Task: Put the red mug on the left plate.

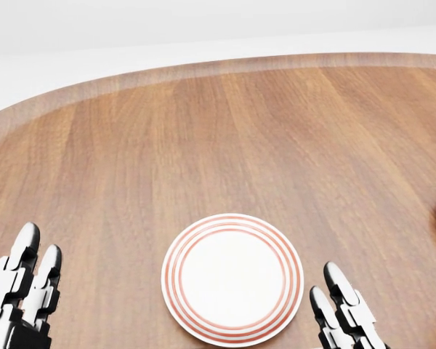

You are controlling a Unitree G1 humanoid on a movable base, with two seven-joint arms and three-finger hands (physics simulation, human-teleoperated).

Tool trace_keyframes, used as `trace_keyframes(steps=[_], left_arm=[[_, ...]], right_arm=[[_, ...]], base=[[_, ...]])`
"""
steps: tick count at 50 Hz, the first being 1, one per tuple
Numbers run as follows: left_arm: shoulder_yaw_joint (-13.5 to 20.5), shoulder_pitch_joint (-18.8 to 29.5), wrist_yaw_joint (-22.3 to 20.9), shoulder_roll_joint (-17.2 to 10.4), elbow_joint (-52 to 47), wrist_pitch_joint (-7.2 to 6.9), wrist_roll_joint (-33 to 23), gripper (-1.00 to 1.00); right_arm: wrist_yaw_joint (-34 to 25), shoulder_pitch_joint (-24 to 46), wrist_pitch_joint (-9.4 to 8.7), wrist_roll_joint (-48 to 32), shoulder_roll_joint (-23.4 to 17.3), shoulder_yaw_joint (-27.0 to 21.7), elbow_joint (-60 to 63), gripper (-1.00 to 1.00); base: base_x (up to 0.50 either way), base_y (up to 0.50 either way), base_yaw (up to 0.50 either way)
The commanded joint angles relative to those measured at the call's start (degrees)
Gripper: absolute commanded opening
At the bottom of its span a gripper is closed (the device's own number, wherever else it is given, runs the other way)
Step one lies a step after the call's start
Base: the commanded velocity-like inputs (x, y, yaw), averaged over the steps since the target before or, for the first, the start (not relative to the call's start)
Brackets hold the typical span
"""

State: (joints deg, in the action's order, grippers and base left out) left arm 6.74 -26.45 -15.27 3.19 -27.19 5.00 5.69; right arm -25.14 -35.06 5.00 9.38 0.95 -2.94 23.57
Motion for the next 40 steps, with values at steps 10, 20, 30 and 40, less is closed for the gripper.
trace_keyframes(steps=[10,20,30,40], left_arm=[[-0.1,0.6,0.3,-0.2,-0.5,0.0,-0.1,1.0],[-0.1,0.3,0.3,-0.2,-0.3,0.0,0.0,1.0],[0.0,0.0,0.0,-0.1,-0.2,0.0,0.0,1.0],[0.0,0.0,-0.1,-0.1,-0.1,0.0,0.0,1.0]], right_arm=[[0.1,0.4,0.0,0.2,0.0,0.0,1.9,1.0],[-0.7,0.3,0.0,0.3,0.5,-0.3,1.7,1.0],[-1.6,-1.2,0.0,0.6,-0.2,1.2,1.8,1.0],[1.1,-1.9,0.0,-1.1,-0.4,1.5,1.4,1.0]], base=[[0.37,0.41,0.0],[0.01,0.0,0.0],[0.38,0.05,0.0],[0.51,0.07,0.0]])
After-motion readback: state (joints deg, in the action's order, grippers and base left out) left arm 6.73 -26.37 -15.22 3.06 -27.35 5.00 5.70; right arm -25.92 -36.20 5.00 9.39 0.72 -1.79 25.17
